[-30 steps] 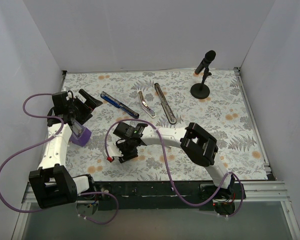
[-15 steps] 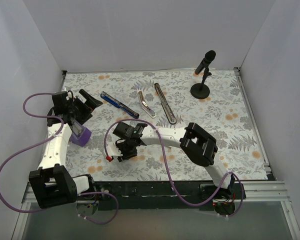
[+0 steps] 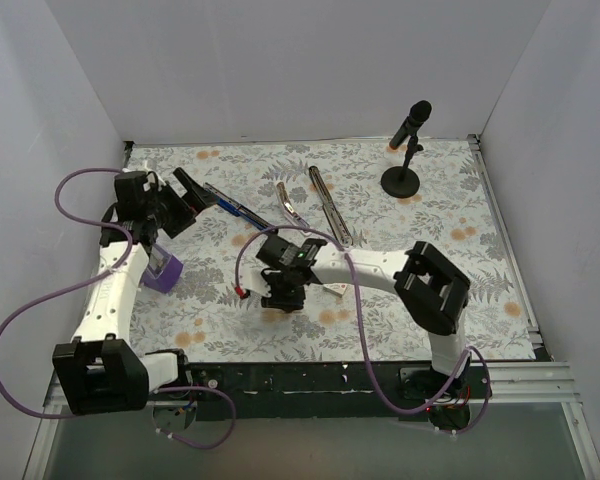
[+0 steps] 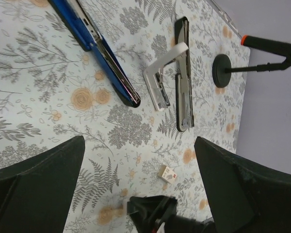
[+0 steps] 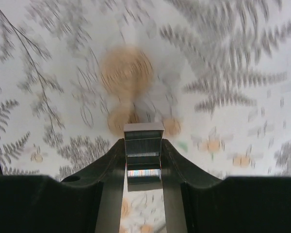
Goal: Unload the staples from the stapler
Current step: Pick up the staple box from the center of the board, then close the staple box at the center of the board.
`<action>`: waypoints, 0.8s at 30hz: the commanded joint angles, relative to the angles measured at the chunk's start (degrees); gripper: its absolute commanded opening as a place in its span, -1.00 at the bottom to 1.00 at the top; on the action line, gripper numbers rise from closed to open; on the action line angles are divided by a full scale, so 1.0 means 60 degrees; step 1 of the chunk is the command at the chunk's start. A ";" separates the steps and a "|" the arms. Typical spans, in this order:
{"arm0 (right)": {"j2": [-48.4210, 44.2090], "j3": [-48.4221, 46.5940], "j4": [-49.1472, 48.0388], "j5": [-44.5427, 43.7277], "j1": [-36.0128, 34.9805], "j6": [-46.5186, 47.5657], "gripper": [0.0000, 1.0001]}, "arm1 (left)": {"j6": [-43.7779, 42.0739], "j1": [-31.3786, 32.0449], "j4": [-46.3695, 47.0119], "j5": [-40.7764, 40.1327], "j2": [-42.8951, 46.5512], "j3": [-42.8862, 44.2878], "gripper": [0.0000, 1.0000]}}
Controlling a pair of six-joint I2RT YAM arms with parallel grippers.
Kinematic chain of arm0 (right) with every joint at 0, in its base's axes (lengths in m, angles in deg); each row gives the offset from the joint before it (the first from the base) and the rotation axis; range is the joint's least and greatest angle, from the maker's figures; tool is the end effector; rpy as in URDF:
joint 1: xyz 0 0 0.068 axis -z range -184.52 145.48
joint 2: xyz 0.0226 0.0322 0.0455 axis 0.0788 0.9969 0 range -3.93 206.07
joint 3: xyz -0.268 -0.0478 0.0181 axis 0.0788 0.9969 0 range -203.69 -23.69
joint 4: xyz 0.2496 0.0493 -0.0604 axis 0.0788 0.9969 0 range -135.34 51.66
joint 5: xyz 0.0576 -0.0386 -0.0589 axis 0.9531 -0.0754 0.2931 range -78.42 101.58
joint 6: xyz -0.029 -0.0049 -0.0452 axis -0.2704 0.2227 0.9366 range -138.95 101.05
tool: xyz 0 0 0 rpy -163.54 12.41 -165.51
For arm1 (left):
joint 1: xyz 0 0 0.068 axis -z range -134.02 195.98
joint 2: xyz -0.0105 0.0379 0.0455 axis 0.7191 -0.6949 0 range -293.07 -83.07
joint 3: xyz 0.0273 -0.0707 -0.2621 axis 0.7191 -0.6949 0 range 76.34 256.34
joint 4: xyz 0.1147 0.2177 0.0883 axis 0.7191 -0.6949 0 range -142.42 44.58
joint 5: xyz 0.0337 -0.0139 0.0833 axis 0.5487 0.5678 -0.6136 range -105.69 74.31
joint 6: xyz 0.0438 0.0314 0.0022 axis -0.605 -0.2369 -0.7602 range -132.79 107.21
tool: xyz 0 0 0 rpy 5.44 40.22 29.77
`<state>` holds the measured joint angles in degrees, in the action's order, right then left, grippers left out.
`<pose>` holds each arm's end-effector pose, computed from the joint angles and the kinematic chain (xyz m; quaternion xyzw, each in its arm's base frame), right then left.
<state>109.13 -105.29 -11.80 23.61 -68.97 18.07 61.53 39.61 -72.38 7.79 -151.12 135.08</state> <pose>0.1701 0.3729 0.1811 -0.7661 0.5969 0.1504 0.1849 0.2587 0.0146 0.3149 -0.4954 0.7252 -0.3978 0.2654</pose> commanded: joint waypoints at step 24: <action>-0.3302 0.3815 0.0768 -0.2958 0.3636 -0.5129 -0.19 | 0.0796 0.4402 0.1887 -0.0237 -0.2222 -0.0445 0.80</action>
<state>88.10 -82.84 -7.30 6.78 -47.07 -10.54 66.08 65.84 -62.85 6.18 -165.08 132.94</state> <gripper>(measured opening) 0.412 0.900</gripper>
